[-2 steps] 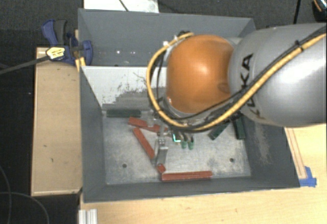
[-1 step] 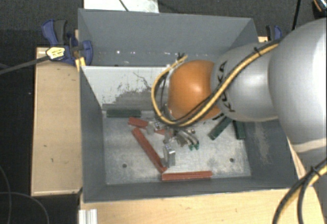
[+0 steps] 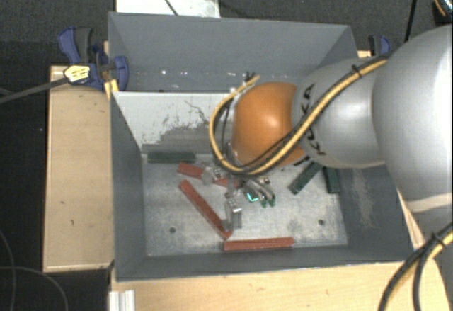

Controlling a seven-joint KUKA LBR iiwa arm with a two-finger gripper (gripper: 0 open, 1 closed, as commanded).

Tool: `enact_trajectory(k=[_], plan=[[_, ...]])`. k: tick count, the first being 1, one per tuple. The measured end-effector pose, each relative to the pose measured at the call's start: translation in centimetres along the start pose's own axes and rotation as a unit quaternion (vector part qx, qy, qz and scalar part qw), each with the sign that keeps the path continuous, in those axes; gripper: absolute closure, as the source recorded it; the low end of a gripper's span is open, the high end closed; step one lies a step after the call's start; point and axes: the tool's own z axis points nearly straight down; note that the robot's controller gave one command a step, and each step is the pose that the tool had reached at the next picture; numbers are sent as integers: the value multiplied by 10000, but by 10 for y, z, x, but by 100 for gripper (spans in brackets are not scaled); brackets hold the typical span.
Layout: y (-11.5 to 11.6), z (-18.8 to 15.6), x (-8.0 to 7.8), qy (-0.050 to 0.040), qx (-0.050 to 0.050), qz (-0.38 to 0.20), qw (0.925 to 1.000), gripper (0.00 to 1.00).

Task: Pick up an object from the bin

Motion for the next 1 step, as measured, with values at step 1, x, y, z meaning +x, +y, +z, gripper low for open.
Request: enact_trajectory(k=[1], plan=[[-12,-29,-51,-38,5,304,9995,0]])
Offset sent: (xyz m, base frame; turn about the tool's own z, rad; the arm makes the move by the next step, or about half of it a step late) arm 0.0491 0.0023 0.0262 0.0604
